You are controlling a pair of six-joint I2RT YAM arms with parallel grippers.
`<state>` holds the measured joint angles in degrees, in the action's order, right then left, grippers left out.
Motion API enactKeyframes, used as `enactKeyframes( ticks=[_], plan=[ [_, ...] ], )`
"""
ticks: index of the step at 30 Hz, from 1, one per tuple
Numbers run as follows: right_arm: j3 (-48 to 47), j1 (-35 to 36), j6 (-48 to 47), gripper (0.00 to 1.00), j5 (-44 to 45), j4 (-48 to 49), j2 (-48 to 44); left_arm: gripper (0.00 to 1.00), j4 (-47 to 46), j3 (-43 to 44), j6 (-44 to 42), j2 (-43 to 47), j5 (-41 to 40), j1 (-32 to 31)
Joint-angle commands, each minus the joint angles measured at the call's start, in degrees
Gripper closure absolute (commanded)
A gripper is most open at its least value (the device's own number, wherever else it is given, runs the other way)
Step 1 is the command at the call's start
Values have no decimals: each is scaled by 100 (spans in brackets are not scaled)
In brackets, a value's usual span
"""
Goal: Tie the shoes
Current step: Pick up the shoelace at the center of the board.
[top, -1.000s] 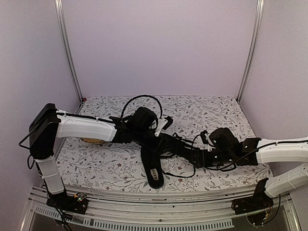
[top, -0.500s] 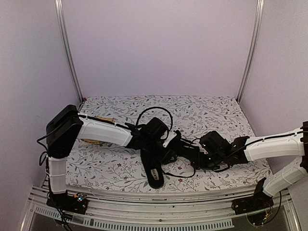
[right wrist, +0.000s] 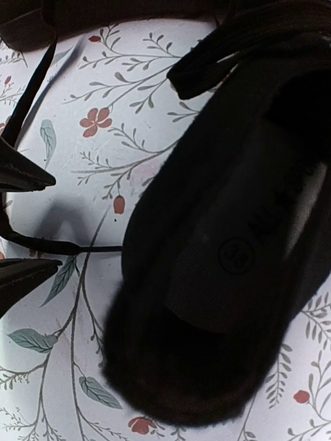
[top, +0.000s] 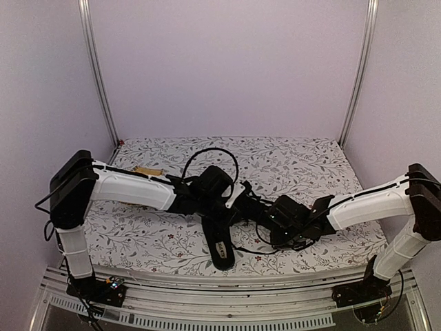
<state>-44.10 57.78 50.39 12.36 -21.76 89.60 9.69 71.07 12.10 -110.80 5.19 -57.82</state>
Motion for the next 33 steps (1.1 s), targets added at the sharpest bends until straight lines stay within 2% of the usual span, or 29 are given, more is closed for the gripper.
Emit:
enactKeyframes(
  ticks=[1, 4, 8, 10, 13, 16, 22, 27, 33],
  plan=[
    [-167, 59, 135, 74, 138, -187, 184, 100, -405, -228, 153, 618, -159, -64],
    [-165, 73, 205, 80, 131, -225, 232, 100, -381, -287, 227, 731, -101, -24],
    [-124, 70, 280, 94, 269, -351, 250, 100, -524, -473, 391, 888, 126, 69],
    [-74, 71, 324, 97, 337, -398, 230, 100, -649, -654, 517, 1011, 285, 138],
    [37, 68, 367, 98, 332, -324, 18, 100, -896, -947, 742, 1250, 568, 307],
    [103, 75, 245, 98, 305, -98, -589, 100, -1138, -1249, 993, 1520, 853, 481],
    [-252, 75, -655, 98, 522, 608, -1740, 100, -1658, -1864, 1454, 1914, 1620, 851],
    [-939, 76, -1928, 98, 141, 1557, -1494, 100, -2137, -2252, 1550, 1973, 2245, 1136],
    [-2077, 54, -2580, 98, -243, 2024, -469, 99, -2764, -2517, 1490, 1778, 2936, 1429]
  ],
)
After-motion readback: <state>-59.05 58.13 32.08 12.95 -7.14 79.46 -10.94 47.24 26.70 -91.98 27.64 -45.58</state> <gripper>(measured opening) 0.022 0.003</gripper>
